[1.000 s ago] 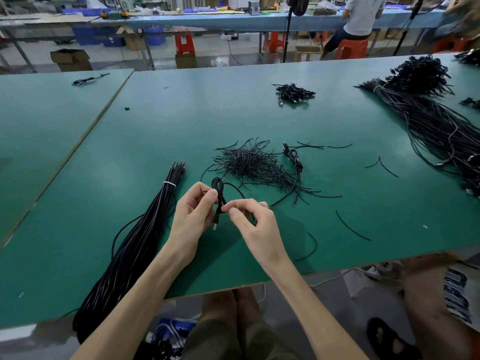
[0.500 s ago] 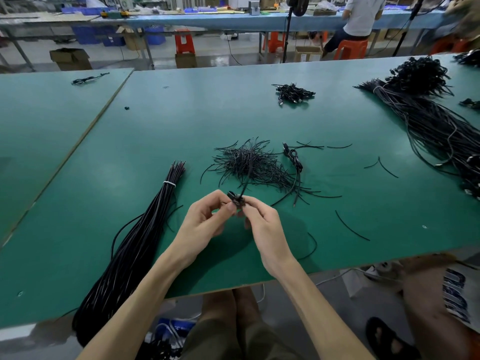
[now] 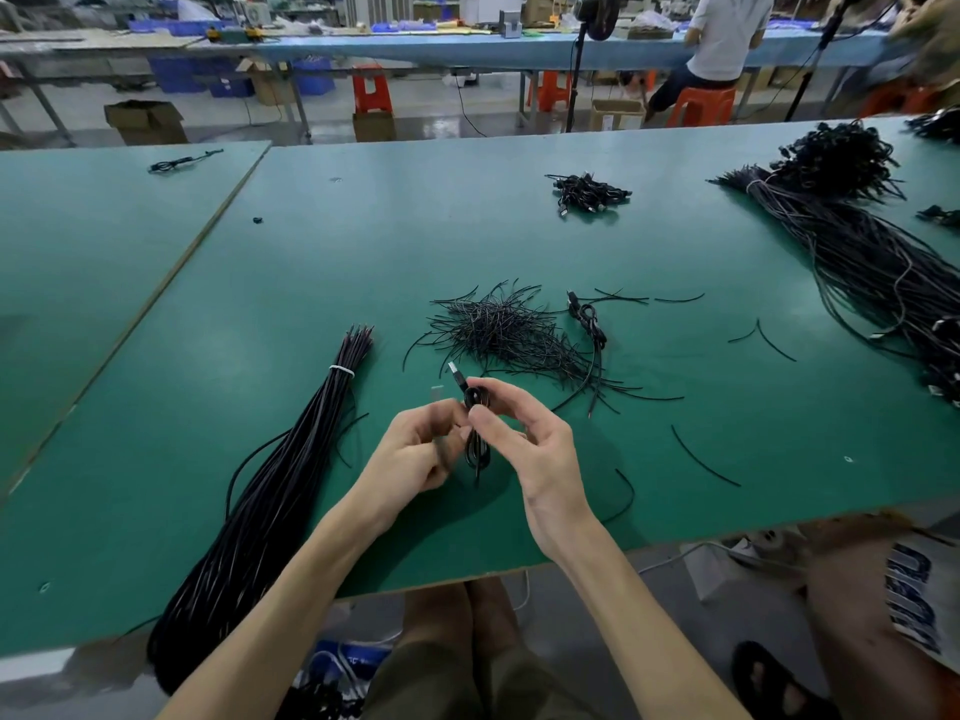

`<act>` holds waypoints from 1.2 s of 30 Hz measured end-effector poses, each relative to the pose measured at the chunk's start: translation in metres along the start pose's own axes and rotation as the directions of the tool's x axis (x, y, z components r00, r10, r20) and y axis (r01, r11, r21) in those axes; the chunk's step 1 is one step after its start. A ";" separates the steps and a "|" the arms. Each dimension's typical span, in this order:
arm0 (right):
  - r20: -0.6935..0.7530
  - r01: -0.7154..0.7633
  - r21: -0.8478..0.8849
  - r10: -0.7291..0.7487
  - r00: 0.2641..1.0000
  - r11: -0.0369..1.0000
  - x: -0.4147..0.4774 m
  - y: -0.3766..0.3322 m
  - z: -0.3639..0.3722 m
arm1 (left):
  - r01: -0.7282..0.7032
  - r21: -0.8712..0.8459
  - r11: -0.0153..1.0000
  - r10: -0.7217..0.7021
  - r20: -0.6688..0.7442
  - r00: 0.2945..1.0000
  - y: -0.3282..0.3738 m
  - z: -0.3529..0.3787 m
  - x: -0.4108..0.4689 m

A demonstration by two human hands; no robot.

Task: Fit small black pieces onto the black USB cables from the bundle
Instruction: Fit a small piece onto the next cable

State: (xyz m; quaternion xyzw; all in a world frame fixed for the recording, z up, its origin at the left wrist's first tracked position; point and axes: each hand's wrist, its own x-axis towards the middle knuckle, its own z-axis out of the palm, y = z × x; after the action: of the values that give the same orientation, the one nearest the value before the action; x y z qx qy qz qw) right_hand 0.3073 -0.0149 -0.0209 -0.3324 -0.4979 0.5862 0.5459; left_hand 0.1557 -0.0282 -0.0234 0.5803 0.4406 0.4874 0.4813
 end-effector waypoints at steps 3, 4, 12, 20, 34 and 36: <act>0.031 -0.021 -0.023 0.022 0.999 1.000 0.000 0.001 -0.001 | -0.072 0.120 0.990 0.078 -0.049 0.996 -0.002 0.001 0.002; 0.041 -0.019 -0.030 0.020 0.999 0.999 0.000 0.002 -0.001 | -0.076 0.148 0.986 0.085 -0.060 0.995 -0.003 0.001 0.003; -0.008 0.128 -0.398 -0.143 0.990 0.909 -0.002 0.005 -0.001 | -0.033 0.039 0.999 0.038 -0.138 0.990 -0.001 -0.001 0.004; 0.054 0.200 -0.567 -0.206 0.977 0.799 -0.005 0.006 0.005 | -0.029 0.019 0.999 0.034 -0.283 0.958 -0.001 -0.006 0.002; 0.043 0.076 -0.599 -0.063 0.997 0.797 0.000 0.013 0.004 | -0.079 0.037 0.996 0.083 -0.120 0.989 0.004 -0.005 -0.002; 0.023 0.056 -0.487 -0.052 0.998 0.872 0.002 0.012 0.001 | -0.077 0.019 0.997 0.078 -0.051 0.996 0.005 -0.004 -0.003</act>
State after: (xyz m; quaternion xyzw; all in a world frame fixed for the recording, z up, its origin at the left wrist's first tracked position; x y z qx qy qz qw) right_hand 0.3020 -0.0122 -0.0315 -0.4424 -0.6410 0.4280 0.4585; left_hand 0.1521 -0.0309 -0.0188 0.5882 0.4340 0.5169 0.4454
